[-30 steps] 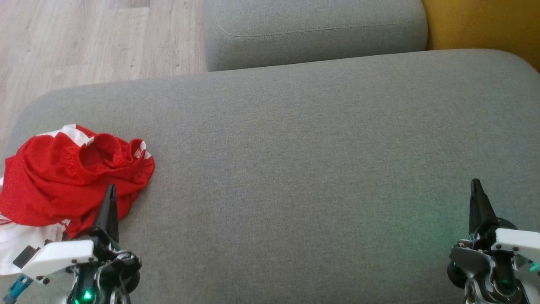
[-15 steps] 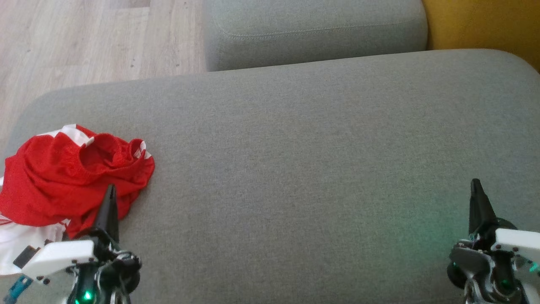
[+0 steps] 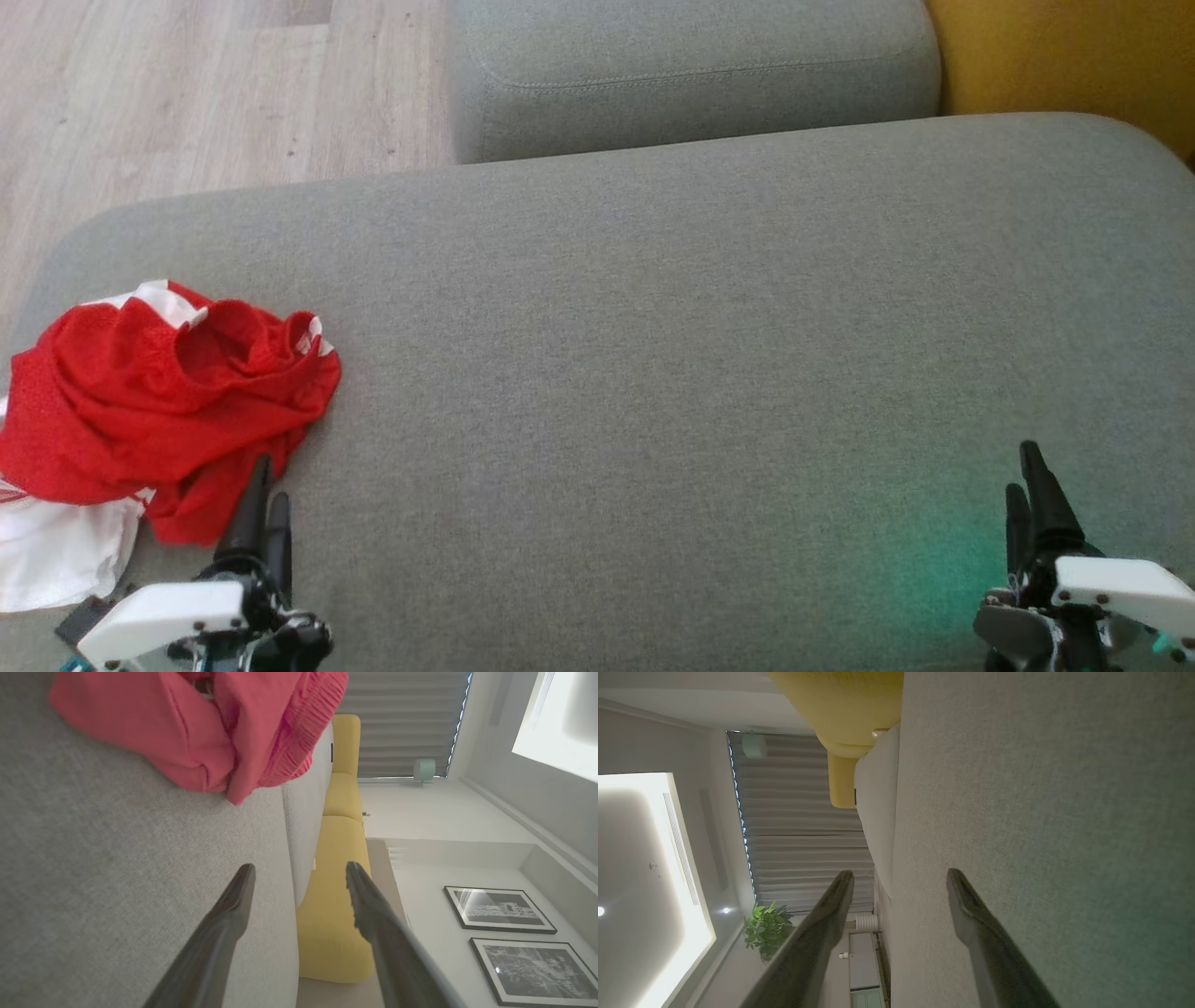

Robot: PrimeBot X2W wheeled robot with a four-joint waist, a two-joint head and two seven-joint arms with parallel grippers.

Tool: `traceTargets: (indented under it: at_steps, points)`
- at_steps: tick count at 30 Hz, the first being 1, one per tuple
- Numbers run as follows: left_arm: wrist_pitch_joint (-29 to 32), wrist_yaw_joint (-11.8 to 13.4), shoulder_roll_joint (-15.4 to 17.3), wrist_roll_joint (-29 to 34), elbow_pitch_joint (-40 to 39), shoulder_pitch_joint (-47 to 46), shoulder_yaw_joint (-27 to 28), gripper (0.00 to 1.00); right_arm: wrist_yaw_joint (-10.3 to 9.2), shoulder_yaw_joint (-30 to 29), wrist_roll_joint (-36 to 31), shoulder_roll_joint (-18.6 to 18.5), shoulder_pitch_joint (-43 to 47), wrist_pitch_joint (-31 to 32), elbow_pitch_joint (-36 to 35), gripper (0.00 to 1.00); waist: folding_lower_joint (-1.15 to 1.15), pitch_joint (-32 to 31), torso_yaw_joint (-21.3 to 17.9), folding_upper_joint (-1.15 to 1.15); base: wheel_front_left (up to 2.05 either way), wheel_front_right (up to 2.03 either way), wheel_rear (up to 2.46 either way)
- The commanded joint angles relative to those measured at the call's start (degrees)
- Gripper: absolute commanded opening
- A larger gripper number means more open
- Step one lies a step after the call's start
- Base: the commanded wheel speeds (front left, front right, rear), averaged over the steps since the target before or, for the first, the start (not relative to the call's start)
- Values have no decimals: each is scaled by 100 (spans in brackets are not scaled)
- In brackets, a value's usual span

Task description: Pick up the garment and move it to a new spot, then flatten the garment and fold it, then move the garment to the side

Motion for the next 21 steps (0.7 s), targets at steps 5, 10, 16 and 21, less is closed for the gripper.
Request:
traceTargets:
  at_steps: [5,10,16,21]
  points:
    - [-120,78,49,698,-391,-215,-102,100,6,179,-665,-72,-241,-156,-293,100,0,-22,-27,0,0,0,0]
    - [-203,191,52,1187,-501,-205,-250,100,8,348,-1160,-100,-243,-241,-414,100,0,-42,-45,0,0,0,0]
    - [-303,288,60,1647,-613,-190,-397,100,10,535,-1563,-106,-239,-342,-534,100,0,-78,-61,0,0,0,0]
    - [-371,338,68,1935,-682,-162,-469,100,12,582,-1822,-111,-236,-409,-615,100,0,-107,-65,0,0,0,0]
